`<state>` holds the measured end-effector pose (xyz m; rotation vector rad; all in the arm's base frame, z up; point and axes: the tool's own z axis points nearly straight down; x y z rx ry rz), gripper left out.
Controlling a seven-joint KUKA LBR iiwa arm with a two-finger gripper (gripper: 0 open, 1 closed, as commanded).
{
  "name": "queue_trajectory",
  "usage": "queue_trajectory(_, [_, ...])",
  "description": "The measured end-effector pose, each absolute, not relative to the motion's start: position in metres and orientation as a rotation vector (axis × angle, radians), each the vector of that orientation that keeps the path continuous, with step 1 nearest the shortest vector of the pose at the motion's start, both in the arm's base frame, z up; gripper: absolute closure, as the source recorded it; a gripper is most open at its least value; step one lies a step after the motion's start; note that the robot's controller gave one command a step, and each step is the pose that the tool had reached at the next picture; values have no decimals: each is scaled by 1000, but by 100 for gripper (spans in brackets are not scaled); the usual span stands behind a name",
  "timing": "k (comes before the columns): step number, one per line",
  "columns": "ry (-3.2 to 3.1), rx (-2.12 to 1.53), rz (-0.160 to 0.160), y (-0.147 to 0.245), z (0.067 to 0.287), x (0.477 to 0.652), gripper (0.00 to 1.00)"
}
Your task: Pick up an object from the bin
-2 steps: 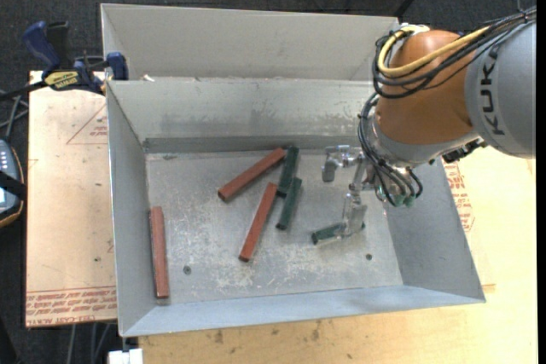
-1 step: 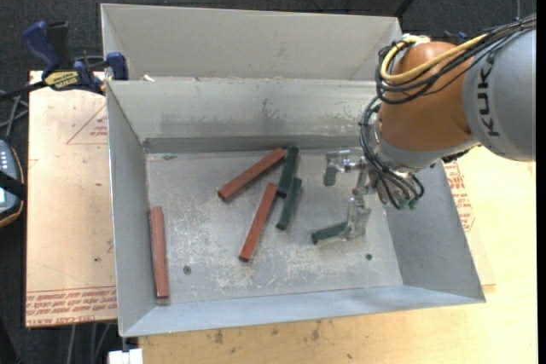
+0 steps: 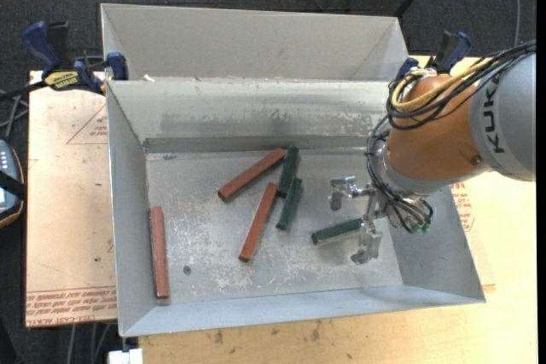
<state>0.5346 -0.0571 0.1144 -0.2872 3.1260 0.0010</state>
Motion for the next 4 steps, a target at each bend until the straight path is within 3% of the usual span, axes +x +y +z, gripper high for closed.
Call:
queue_trajectory(1, [3131, -294, -1, -63, 101, 531, 0])
queue_trajectory(2, [3129, -278, 2, -59, 70, 516, 100])
queue_trajectory(3, [3129, -279, 2, -58, 70, 516, 100])
queue_trajectory(4, [3121, -326, 1, -28, 205, 528, 100])
